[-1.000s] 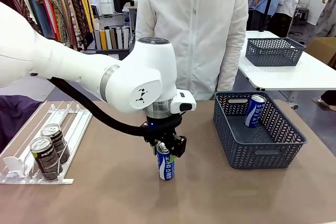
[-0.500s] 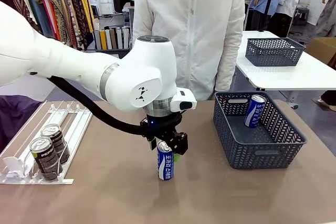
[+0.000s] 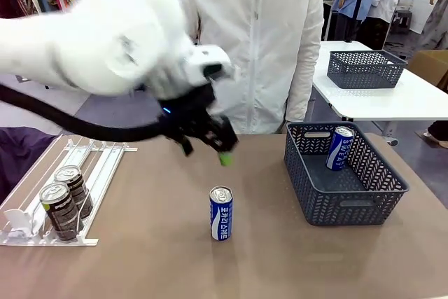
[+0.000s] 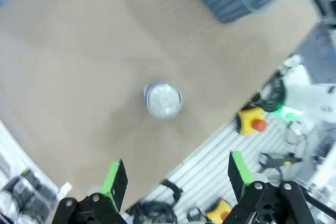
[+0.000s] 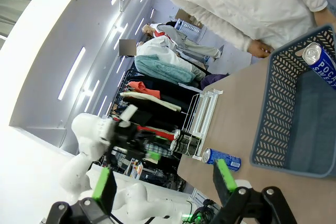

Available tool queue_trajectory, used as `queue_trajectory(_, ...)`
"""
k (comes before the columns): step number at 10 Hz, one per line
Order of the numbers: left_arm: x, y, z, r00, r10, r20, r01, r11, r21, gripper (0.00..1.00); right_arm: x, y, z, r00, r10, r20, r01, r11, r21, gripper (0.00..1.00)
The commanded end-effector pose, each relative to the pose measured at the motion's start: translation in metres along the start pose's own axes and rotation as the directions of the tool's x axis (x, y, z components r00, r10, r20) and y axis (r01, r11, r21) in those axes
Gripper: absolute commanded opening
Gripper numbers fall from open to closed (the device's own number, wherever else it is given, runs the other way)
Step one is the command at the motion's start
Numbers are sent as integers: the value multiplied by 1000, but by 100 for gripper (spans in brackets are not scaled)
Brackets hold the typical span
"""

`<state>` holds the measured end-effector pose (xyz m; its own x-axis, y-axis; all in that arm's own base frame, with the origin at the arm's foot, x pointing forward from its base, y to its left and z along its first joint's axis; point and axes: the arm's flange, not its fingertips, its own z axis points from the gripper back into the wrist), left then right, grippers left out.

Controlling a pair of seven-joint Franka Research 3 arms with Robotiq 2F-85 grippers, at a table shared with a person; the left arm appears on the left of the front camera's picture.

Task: Retrieve and store the cans from the dispenser.
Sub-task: Pick up the last remaining can from one row of the Automatic Can Dispenser and place it in the middle of the table.

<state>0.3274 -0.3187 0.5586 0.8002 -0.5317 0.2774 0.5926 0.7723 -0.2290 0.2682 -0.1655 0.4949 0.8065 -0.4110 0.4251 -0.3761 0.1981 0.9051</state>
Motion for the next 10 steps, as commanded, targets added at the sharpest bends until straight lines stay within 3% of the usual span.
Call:
queue_trajectory(1, -51, 71, 51, 992, 124, 30, -121, 990, -71, 100, 4, 4, -3, 1000, 8, 21, -8, 1000, 19, 100)
queue_trajectory(3, -113, 164, 112, 950, 295, 107, -258, 929, -267, 100, 4, 4, -3, 1000, 8, 21, -8, 1000, 19, 100)
queue_trajectory(5, -196, 251, 144, 820, 525, 229, -354, 778, -518, 100, 4, 4, -3, 1000, 8, 21, -8, 1000, 19, 100)
queue_trajectory(6, -334, 337, 134, 584, 767, 267, -408, 561, -720, 100, 4, 4, -3, 1000, 8, 21, -8, 1000, 19, 100)
queue_trajectory(8, -359, 349, 124, 551, 797, 247, -410, 517, -752, 100, 4, 4, -3, 1000, 8, 21, -8, 1000, 19, 100)
queue_trajectory(9, -367, 356, 118, 500, 840, 212, -504, 481, -717, 100, 4, 4, -3, 1000, 8, 21, -8, 1000, 19, 100)
queue_trajectory(10, -314, 298, 130, 698, 686, 206, -442, 639, -630, 100, 4, 4, -3, 1000, 8, 21, -8, 1000, 19, 100)
